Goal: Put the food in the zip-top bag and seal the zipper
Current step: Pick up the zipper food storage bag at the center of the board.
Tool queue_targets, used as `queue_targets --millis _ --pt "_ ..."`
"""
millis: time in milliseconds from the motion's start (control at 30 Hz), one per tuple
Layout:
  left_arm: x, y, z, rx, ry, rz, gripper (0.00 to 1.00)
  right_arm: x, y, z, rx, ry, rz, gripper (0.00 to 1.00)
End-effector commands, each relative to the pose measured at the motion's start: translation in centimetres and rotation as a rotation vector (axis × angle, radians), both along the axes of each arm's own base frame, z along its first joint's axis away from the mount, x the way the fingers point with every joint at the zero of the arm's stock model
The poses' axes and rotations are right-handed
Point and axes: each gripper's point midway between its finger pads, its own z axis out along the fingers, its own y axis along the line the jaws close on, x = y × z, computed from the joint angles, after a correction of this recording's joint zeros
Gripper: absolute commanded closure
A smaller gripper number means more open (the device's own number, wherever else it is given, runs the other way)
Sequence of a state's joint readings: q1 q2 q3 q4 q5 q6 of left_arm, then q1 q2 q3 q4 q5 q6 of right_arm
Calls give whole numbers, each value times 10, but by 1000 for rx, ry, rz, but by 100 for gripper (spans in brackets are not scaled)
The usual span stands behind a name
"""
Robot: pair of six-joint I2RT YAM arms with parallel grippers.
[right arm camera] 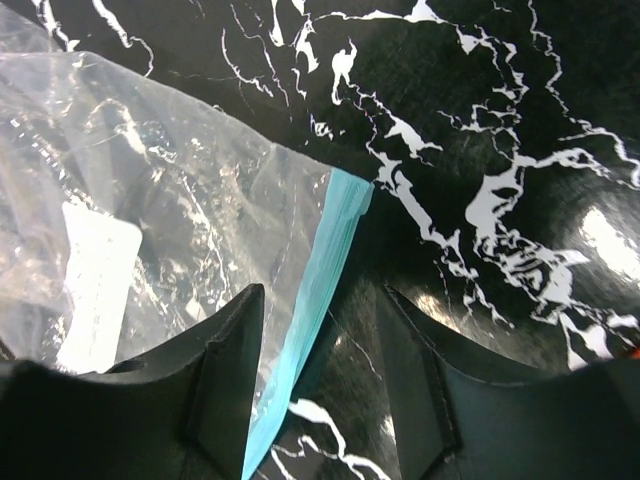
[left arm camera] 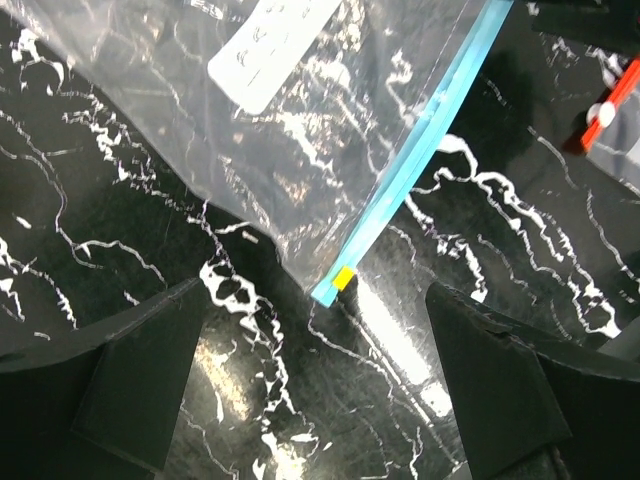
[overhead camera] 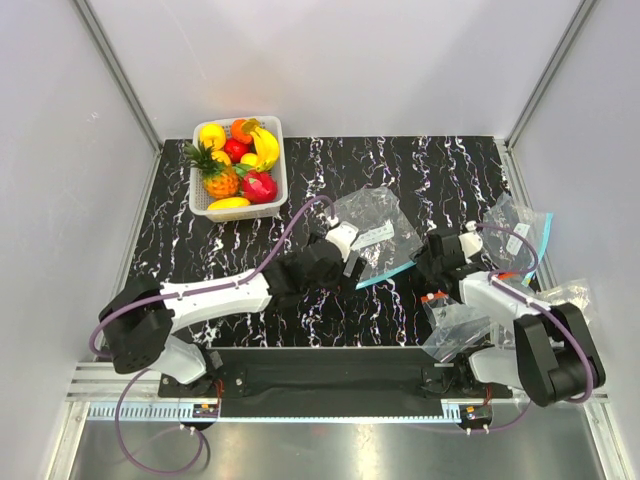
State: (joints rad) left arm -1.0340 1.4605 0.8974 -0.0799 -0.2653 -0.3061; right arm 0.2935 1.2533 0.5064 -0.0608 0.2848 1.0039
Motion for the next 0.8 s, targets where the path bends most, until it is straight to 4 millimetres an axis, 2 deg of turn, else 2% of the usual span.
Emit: queue_targets --millis 0,300,467,767 --pt "7 -4 29 -84 -71 16 2 30 6 19 38 -90 -34 45" --pt "5 0 35 -96 -88 10 2 44 6 16 45 -117 -61 56" --pt "4 -1 36 -97 -89 1 2 48 4 24 35 -138 -71 72" --pt "5 -2 35 -89 -92 -6 2 55 2 35 9 -159 -65 71"
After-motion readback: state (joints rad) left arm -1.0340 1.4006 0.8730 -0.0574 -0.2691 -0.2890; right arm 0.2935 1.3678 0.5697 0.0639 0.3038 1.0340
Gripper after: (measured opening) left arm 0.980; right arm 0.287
